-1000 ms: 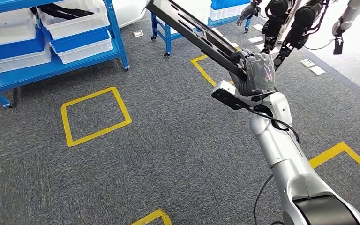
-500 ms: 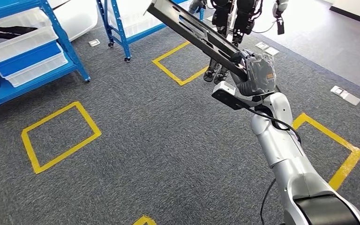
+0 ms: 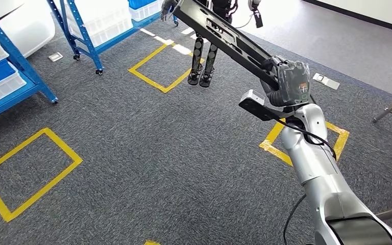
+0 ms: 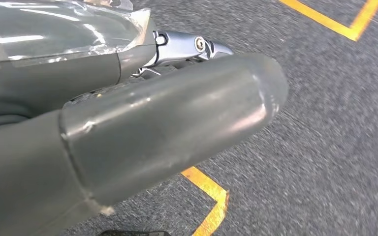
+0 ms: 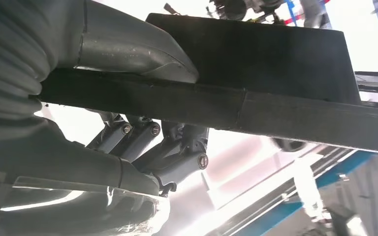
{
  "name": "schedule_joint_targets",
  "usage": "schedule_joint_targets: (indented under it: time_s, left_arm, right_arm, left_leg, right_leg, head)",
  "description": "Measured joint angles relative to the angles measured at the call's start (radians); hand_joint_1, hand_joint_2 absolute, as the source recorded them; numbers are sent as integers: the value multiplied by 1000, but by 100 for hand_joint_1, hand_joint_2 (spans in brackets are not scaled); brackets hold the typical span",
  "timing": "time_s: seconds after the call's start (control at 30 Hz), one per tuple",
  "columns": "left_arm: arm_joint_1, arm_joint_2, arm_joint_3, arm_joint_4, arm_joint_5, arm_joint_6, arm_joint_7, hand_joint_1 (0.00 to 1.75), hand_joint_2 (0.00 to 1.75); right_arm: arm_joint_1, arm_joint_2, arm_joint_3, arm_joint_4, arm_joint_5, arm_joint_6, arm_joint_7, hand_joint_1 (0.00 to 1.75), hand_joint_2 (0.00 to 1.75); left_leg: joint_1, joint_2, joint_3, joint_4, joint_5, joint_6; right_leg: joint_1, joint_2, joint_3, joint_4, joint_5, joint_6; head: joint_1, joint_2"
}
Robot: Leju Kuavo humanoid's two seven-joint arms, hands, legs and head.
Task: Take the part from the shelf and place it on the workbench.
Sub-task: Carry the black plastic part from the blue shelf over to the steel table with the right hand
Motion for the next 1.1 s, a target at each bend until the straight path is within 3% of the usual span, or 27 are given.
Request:
schedule_joint_targets:
  time_s: [0.07, 0.1, 0.17, 0.2, 0.27, 0.33, 0.37, 0.4, 0.43, 0.47, 0.53, 0.57, 0.6, 0.63, 0.67, 0.7, 0.77, 0.83, 0.9, 0.93, 0.97, 1.03, 1.1]
  left_arm:
    - [-1, 1, 0, 0, -3, -1, 0, 0, 0]
    - [-1, 2, 0, 0, -4, -3, 0, 0, 0]
    - [-2, 2, -1, 0, -6, -6, 0, 0, 0]
    - [-4, 3, -1, 0, -8, -8, 0, 0, 0]
    - [-5, 3, -1, 0, -13, -9, 0, 0, 0]
    - [-5, 4, -1, 0, -15, -10, 0, 0, 0]
    - [-4, 4, -1, 0, -16, -10, 0, 0, 0]
    - [-4, 5, -1, 0, -16, -10, 0, 0, 0]
    - [-4, 5, -1, 0, -16, -10, 0, 0, 0]
    - [-4, 6, -1, 0, -16, -10, 0, 0, 0]
    - [-4, 8, -1, 0, -16, -10, 0, 0, 0]
    - [-4, 9, -1, 0, -16, -10, -1, 0, 0]
    - [-4, 10, -1, 0, -15, -10, -1, 0, 0]
    - [-4, 10, 0, 0, -14, -10, -2, 0, 0]
    - [-5, 10, 0, 0, -11, -9, -2, 0, 0]
    - [-6, 10, 0, 0, -7, -8, -2, 0, 0]
    - [-8, 9, 1, 0, -1, -8, -2, 0, 0]
    - [-9, 9, 3, 0, 0, -9, -2, 0, 0]
    - [-9, 8, 4, 0, -1, -9, -2, 0, 0]
    - [-9, 8, 4, 0, -1, -9, -2, 0, 0]
    - [-9, 7, 4, 0, -1, -9, -2, 0, 0]
    - [-9, 7, 4, 0, -1, -9, -2, 0, 0]
    - [-10, 7, 5, 0, -1, -9, -2, 0, 0]
  right_arm:
    - [-3, -2, -1, -2, 4, -1, 3, 173, 175]
    - [-4, -6, -2, -3, 6, -1, 6, 173, 175]
    - [-2, -17, -6, -4, 9, -1, 12, 173, 175]
    - [-2, -23, -8, -4, 9, -1, 14, 173, 175]
    - [-3, -33, -14, -5, 9, -2, 17, 173, 175]
    - [-3, -36, -17, -5, 9, -1, 17, 173, 175]
    - [-2, -37, -17, -5, 10, -1, 17, 173, 175]
    - [0, -37, -17, -5, 11, -1, 17, 173, 175]
    - [1, -38, -18, -4, 11, 0, 17, 173, 175]
    - [2, -40, -18, -4, 12, 0, 17, 173, 175]
    - [0, -43, -22, -4, 12, 0, 17, 173, 175]
    - [-1, -44, -24, -4, 12, 0, 17, 173, 175]
    - [-2, -46, -25, -4, 12, 0, 17, 173, 175]
    - [-2, -48, -26, -4, 13, 0, 17, 173, 175]
    - [-3, -51, -27, -4, 14, 1, 17, 173, 175]
    - [-5, -54, -29, -4, 17, 2, 18, 173, 175]
    - [-16, -58, -31, -3, 26, 8, 23, 173, 175]
    - [-30, -58, -30, -1, 36, 16, 30, 173, 175]
    - [-36, -58, -30, 4, 42, 22, 34, 173, 175]
    - [-37, -59, -30, 7, 43, 25, 35, 173, 175]
    - [-38, -61, -30, 9, 44, 26, 35, 173, 175]
    - [-46, -64, -30, 12, 44, 27, 35, 173, 175]
    - [-57, -63, -29, 13, 44, 27, 35, 173, 175]
  left_leg:
    - [-5, 22, 4, 2, -7, -10]
    - [-8, 32, 6, 3, -10, -15]
    - [-8, 51, 11, 1, -14, -24]
    - [-5, 46, 12, 5, -20, -29]
    - [1, -2, -9, 62, -63, -36]
    - [3, -55, -65, 189, -133, -38]
    - [3, -65, -95, 253, -158, -38]
    - [3, -69, -115, 289, -163, -38]
    - [3, -72, -120, 292, -150, -36]
    - [3, -76, -106, 253, -119, -33]
    - [6, -121, -50, 123, -45, -23]
    - [8, -146, -27, 70, -24, -19]
    - [8, -166, -15, 39, -16, -17]
    - [6, -169, -11, 29, -17, -15]
    - [3, -156, -10, 24, -15, -13]
    - [2, -142, -8, 19, -11, -7]
    - [2, -113, -3, 7, -1, 6]
    - [-2, -83, -1, 2, 3, 13]
    - [-5, -51, -1, 2, 2, 14]
    - [-5, -36, -1, 3, 1, 13]
    - [-5, -23, -1, 3, 0, 12]
    - [-7, 2, 0, 5, -4, 5]
    - [-13, 25, 1, 8, -11, -5]
  right_leg:
    - [7, -39, 64, -114, 34, -1]
    - [12, -46, 75, -136, 40, -7]
    - [16, -22, 73, -138, 43, -23]
    - [12, -10, 75, -140, 45, -29]
    - [3, 12, 78, -144, 50, -46]
    - [2, 36, 78, -144, 52, -57]
    - [4, 50, 78, -144, 52, -59]
    - [5, 65, 78, -144, 53, -60]
    - [6, 81, 78, -143, 53, -61]
    - [7, 97, 78, -141, 54, -61]
    - [8, 126, 76, -137, 54, -59]
    - [8, 139, 72, -134, 55, -57]
    - [8, 151, 67, -133, 58, -52]
    - [7, 163, 62, -133, 61, -45]
    - [4, 177, 56, -136, 66, -36]
    - [3, 175, 51, -136, 68, -30]
    - [8, 124, 24, -99, 51, -26]
    - [10, 58, -37, 25, -2, -31]
    - [7, 40, -93, 148, -44, -29]
    - [5, 37, -95, 160, -44, -24]
    - [2, 31, -75, 127, -31, -17]
    - [0, -9, 8, -17, 11, -5]
    - [6, -43, 65, -118, 37, -8]
  head:
    - [-1, 0]
    - [-1, 0]
    - [-3, 0]
    - [-3, 0]
    - [-6, 0]
    - [-8, 0]
    - [-8, 0]
    - [-8, 0]
    - [-8, 0]
    - [-8, 0]
    - [-8, 0]
    - [-8, 0]
    - [-8, 0]
    - [-8, 0]
    - [-8, 0]
    - [-8, 0]
    - [-4, 0]
    - [1, 0]
    - [3, 0]
    - [3, 0]
    - [4, 0]
    - [4, 0]
    - [2, 0]
